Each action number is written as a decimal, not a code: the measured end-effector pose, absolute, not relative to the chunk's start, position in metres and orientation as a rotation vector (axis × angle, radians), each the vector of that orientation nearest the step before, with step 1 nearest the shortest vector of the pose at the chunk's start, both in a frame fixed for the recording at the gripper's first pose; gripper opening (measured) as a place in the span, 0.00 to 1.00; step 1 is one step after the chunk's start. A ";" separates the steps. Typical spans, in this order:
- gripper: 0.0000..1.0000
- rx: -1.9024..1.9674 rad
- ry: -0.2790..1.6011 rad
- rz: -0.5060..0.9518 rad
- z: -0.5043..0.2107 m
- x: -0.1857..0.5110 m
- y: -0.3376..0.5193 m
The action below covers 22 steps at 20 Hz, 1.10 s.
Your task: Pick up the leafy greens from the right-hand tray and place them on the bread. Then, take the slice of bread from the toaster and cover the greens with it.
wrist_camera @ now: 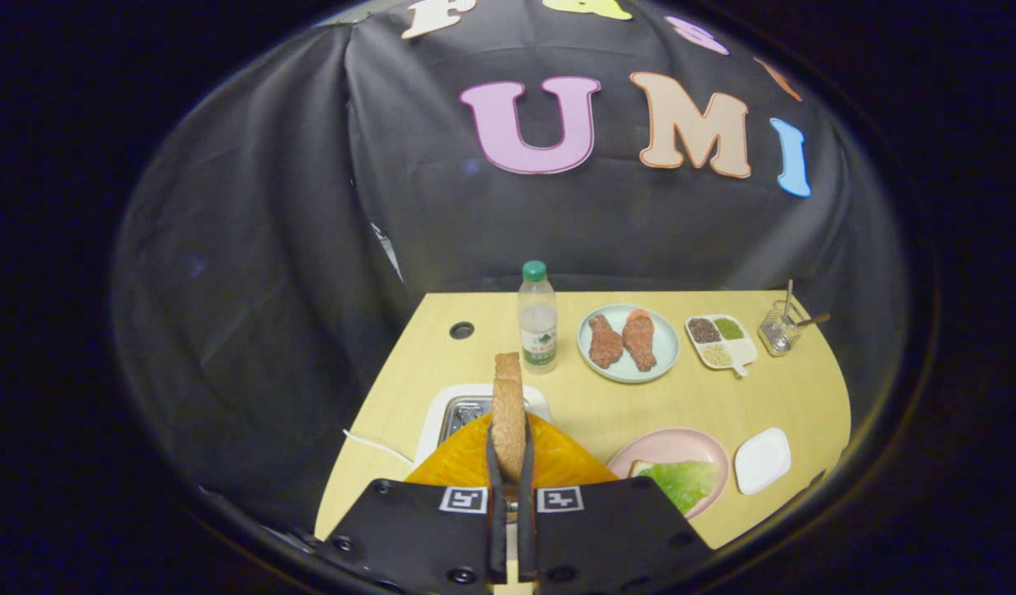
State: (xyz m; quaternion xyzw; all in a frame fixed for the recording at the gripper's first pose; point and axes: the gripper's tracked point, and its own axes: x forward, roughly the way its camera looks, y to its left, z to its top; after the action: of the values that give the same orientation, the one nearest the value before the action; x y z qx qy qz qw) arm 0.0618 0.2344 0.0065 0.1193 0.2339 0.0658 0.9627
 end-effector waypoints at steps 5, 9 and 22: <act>0.08 0.315 0.421 0.134 0.034 0.056 0.200; 0.08 0.362 0.384 0.103 0.043 0.051 0.164; 0.08 0.691 0.446 0.087 -0.100 0.036 0.091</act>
State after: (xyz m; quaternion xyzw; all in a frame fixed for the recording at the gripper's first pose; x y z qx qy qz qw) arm 0.0361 0.0913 -0.0996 0.3355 0.2169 0.0424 0.9157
